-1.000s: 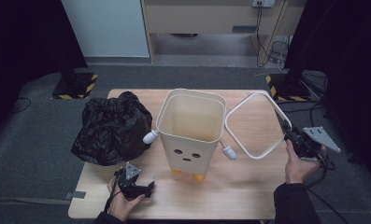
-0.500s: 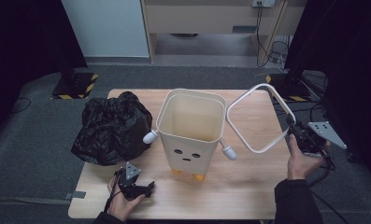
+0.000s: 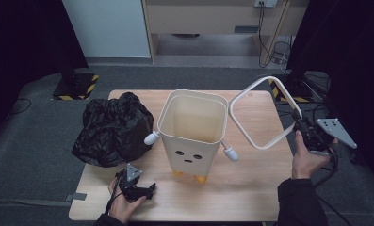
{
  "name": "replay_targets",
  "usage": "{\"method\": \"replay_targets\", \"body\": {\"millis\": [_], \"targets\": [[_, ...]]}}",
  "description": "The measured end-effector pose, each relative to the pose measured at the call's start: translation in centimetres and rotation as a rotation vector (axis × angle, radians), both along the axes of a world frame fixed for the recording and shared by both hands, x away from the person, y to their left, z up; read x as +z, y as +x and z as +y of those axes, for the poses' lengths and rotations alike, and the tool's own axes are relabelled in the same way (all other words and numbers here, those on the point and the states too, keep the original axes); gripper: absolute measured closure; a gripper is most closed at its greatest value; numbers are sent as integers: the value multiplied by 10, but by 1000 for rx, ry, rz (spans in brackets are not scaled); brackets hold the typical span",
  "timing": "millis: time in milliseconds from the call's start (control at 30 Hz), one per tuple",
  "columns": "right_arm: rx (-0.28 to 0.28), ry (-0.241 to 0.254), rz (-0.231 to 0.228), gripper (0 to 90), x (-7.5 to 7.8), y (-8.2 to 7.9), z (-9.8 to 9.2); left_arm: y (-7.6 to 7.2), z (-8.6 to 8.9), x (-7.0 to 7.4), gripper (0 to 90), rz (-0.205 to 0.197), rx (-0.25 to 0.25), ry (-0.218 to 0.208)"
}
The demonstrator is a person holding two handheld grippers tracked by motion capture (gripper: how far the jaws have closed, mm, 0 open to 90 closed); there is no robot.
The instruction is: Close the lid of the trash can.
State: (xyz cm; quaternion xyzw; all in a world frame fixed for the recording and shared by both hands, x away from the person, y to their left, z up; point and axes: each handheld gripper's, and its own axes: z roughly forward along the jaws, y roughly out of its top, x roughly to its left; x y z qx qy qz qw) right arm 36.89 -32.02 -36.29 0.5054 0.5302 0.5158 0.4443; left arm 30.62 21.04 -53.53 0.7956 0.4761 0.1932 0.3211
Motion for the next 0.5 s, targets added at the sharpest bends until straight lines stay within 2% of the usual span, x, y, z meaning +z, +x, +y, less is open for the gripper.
{"method": "replay_targets", "body": {"millis": [500], "targets": [[10, -7, -50, 779, 25, -2, 4, 0, 0, 0, 0, 0, 0, 0]]}}
